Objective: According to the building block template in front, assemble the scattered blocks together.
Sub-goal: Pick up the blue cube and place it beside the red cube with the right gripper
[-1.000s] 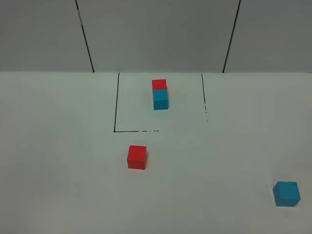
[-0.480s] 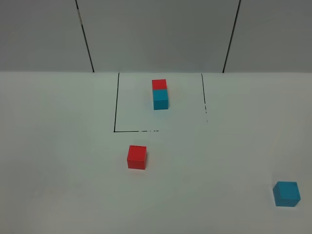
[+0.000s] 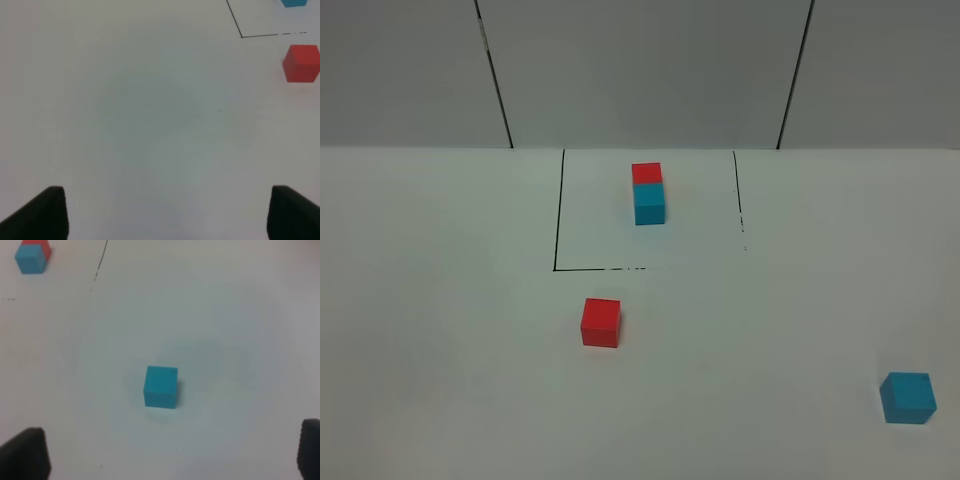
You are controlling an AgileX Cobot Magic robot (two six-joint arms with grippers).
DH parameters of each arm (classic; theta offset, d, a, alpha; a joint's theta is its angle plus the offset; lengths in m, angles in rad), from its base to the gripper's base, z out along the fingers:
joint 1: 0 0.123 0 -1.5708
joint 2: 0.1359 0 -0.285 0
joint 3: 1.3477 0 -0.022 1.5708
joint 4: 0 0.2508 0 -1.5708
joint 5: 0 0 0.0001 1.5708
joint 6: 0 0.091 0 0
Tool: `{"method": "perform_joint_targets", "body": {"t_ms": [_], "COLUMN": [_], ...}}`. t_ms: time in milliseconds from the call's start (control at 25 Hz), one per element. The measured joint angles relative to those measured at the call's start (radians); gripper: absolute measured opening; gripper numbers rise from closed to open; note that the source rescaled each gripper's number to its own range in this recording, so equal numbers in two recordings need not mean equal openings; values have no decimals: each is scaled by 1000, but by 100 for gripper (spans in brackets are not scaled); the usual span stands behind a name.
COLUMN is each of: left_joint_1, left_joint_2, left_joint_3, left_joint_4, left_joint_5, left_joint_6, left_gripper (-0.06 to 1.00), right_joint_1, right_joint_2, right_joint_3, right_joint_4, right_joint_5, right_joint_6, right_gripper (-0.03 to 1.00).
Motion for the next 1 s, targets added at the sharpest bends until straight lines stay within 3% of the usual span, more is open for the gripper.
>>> {"method": "perform_joint_targets", "body": {"t_ms": [320, 480, 640, 1000], "left_joint_1": [0, 0, 0, 0], "left_joint_2": [0, 0, 0, 0], "left_joint_3": [0, 0, 0, 0], "left_joint_4": [0, 0, 0, 1], "left_joint_5": [0, 0, 0, -2], "left_joint_6": [0, 0, -3, -3], "left_gripper": [68, 68, 68, 68], "right_joint_1": [0, 0, 0, 0], "right_joint_2": [0, 39, 331, 1237], "right_joint_3": [0, -4, -43, -247], "right_joint_4": [-24, 75, 170, 179], "right_joint_5": [0, -1, -22, -181], "right_joint_6": [5, 72, 100, -17], "right_gripper": [100, 100, 100, 100]}}
